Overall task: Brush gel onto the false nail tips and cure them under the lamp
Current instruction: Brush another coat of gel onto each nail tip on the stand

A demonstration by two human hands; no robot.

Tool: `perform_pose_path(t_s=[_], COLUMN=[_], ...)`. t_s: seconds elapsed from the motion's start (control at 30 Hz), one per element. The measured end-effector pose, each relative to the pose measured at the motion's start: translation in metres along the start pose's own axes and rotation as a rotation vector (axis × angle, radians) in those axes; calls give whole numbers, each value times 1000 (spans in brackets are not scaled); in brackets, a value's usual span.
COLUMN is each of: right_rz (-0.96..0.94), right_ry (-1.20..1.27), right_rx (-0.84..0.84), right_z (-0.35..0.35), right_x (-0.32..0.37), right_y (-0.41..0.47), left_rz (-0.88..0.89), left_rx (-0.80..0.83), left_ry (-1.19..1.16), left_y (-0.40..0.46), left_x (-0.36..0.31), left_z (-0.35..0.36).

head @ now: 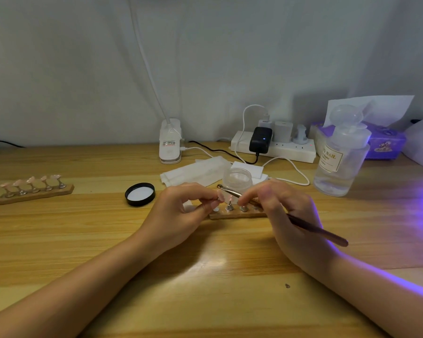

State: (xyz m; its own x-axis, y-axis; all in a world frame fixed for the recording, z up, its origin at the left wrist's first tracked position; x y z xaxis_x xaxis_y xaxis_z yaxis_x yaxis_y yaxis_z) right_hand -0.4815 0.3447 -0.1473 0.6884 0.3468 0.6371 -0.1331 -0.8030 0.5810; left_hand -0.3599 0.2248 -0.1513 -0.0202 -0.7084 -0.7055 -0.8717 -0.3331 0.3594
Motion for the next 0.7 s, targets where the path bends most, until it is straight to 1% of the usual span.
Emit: perform_pose_path(t_s=[0.1, 0.23, 0.47, 0.6, 0.7], right_rz=[-6, 71, 137, 133, 129], right_ry=[-15, 87, 187, 181, 232], right_rx=[13, 11, -77, -80, -102], right_z=[1, 0, -4, -4, -4], right_x=[-1, -6, -9, -10, -10], right_y=[0, -4, -4, -2, -1], left_rz=[-9, -14, -46, -90, -116], left_rx=[-9, -35, -68, -61, -47], left_ry=[-7, -18, -99, -112, -112], left_y=[0, 0, -1, 0, 0], left_x=[0, 0, 3, 3, 3], left_z=[-1, -2, -5, -5, -4])
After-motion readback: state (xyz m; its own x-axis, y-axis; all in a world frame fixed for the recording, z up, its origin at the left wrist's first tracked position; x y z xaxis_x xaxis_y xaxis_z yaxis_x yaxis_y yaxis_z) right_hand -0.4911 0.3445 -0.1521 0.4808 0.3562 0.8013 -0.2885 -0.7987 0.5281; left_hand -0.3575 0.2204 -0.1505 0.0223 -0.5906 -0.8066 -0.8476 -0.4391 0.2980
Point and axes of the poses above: each hand's wrist, its own y-axis towards the middle knuckle, its own z-axis out of the palm, x = y × z, the point moved 3 cm from there along y, towards the middle knuckle, and after that the axes turned 14 degrees about x, right-handed, at the moved point
